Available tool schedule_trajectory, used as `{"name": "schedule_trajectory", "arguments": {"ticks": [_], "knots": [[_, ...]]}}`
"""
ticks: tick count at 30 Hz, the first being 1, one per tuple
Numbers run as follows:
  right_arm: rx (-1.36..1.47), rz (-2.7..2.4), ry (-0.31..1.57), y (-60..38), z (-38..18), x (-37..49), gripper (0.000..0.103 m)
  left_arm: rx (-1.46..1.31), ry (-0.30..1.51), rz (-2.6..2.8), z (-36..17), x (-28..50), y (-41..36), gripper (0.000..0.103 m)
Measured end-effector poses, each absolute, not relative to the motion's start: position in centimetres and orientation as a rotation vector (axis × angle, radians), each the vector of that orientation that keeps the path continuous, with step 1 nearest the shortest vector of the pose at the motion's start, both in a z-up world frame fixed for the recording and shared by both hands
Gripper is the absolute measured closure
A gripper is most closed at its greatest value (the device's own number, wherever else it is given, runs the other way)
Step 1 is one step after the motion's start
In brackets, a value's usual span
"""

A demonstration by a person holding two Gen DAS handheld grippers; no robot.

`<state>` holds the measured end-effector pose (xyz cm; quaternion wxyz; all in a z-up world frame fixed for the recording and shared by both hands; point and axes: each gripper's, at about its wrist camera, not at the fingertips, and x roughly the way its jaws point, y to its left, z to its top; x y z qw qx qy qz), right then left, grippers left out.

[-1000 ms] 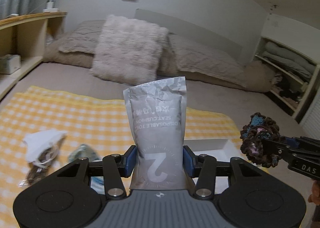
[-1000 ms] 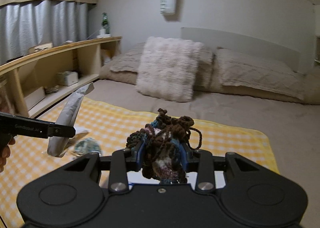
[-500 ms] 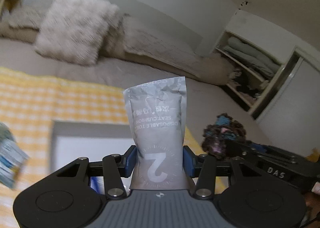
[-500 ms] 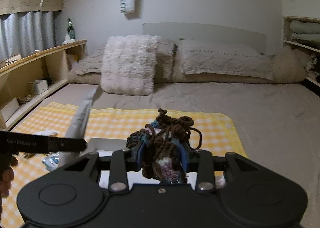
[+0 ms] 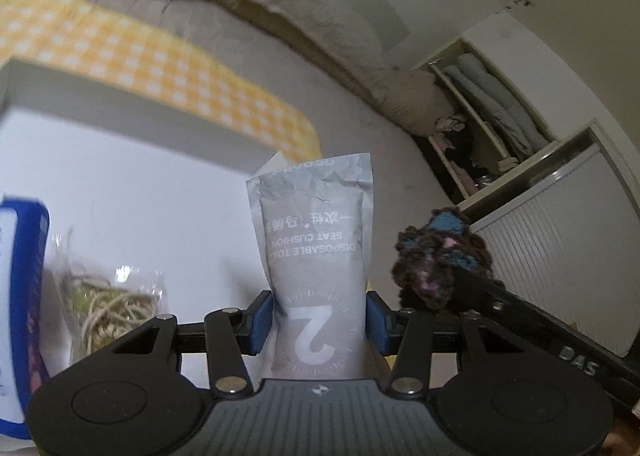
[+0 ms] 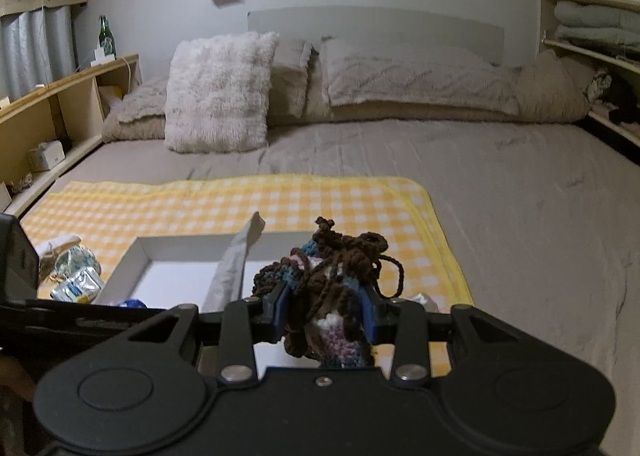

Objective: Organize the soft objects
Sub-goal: 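Carry the grey pouch and crocheted pouch over the white box, then lower both pouches into the box and open both tools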

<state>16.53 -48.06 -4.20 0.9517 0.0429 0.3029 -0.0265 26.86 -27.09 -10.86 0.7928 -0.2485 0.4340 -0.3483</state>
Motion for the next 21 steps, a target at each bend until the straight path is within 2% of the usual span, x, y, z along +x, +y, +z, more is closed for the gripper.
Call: {"name": "schedule_trajectory", "arguments": {"ticks": [8, 14, 15, 19, 21], "knots": [[0.083, 0.007, 0.692, -47.2, -5.8, 17.5, 0.066, -0.454, 1.034, -0.68, -14.9, 28.1, -27.9, 0.053], [0.103, 0.042, 0.743, -46.7, -6.8, 18.2, 0.066, -0.319, 1.035, -0.556, -14.9, 27.8, -28.0, 0.051], [0.106, 0.041, 0.755, -46.6, -7.1, 18.4, 0.066, -0.311, 1.036, -0.537, -14.8, 27.7, -27.8, 0.049], [0.147, 0.04, 0.797, -46.9, -8.1, 18.9, 0.061, -0.376, 1.04, -0.536, -14.6, 28.0, -26.9, 0.028], [0.163, 0.041, 0.814, -47.1, -8.4, 19.0, 0.061, -0.405, 1.055, -0.55, -14.4, 28.0, -26.3, 0.024]]}}
